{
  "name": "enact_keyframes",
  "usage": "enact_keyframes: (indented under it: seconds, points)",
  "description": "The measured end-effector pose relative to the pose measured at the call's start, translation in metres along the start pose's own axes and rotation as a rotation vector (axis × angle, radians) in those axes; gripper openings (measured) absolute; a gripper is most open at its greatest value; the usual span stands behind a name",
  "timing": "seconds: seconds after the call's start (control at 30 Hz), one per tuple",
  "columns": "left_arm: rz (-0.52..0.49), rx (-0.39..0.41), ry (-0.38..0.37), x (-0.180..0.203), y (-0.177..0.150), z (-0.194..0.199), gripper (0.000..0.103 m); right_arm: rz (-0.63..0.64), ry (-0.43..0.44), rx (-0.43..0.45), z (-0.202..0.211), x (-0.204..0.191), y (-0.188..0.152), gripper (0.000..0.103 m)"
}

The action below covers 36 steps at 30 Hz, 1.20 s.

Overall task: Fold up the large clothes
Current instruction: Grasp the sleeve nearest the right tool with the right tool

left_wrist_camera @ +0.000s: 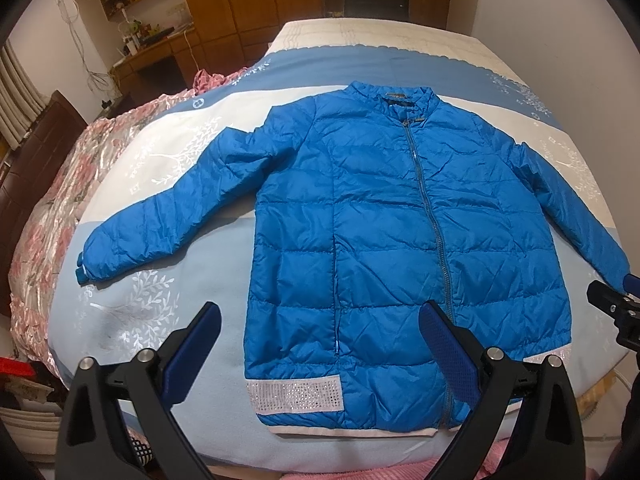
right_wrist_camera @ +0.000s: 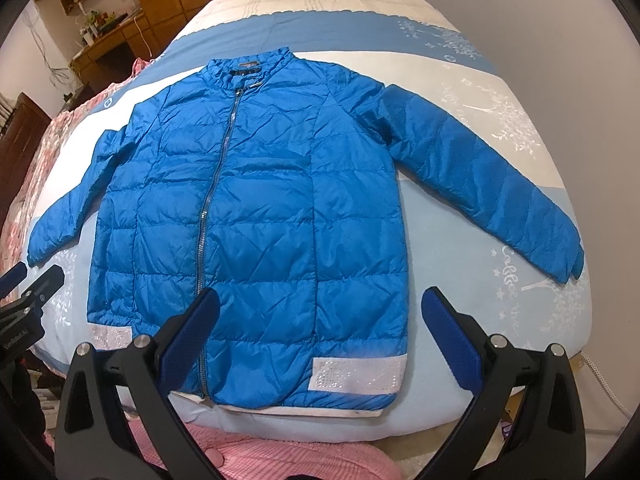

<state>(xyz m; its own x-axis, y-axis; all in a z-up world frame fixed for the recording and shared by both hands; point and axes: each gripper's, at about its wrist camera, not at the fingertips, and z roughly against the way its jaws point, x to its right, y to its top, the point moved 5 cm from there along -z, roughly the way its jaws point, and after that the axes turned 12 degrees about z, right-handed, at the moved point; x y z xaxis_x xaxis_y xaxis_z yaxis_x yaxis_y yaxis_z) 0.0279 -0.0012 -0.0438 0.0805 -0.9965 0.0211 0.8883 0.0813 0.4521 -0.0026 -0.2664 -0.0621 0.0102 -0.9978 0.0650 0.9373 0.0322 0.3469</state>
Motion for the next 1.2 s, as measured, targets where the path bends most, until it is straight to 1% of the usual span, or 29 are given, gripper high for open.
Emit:
enact_keyframes:
  seconds: [0.2,0.33,0.43,0.57,0.7,0.8,0.9,1.0,1.07,1.2]
  points:
    - [-0.020,-0.002,-0.010,0.019,0.009,-0.005,0.099,-0.030,-0.012,0.018,-0.003,0.026,-0.001,0.100]
    - [-0.043,0.000,-0.025,0.045,0.021,-0.011,0.099,-0.066,-0.041,0.041,-0.006,0.065,-0.002,0.100]
    - [-0.059,0.007,-0.041,0.073,0.031,-0.019,0.099,-0.128,-0.050,0.035,-0.017,0.117,-0.007,0.100]
    - [-0.073,0.006,-0.080,0.118,0.046,-0.031,0.099,-0.241,-0.051,0.012,-0.034,0.208,-0.015,0.100]
    - [-0.070,0.026,-0.114,0.167,0.062,-0.047,0.099,-0.323,-0.047,-0.030,-0.059,0.299,-0.033,0.100]
    - [-0.069,0.028,-0.121,0.201,0.067,-0.069,0.099,-0.350,-0.040,-0.061,-0.081,0.350,-0.049,0.100]
    - [-0.066,-0.003,-0.126,0.229,0.066,-0.101,0.099,-0.360,-0.015,-0.079,-0.105,0.388,-0.062,0.100]
    - [-0.063,-0.035,-0.120,0.247,0.062,-0.126,0.099,-0.364,0.061,-0.077,-0.127,0.417,-0.069,0.099]
    - [-0.057,-0.051,-0.118,0.261,0.056,-0.141,0.099,-0.347,0.072,-0.086,-0.138,0.432,-0.072,0.099]
    - [-0.071,-0.064,-0.102,0.276,0.043,-0.159,0.099,-0.309,0.090,-0.120,-0.158,0.451,-0.074,0.099]
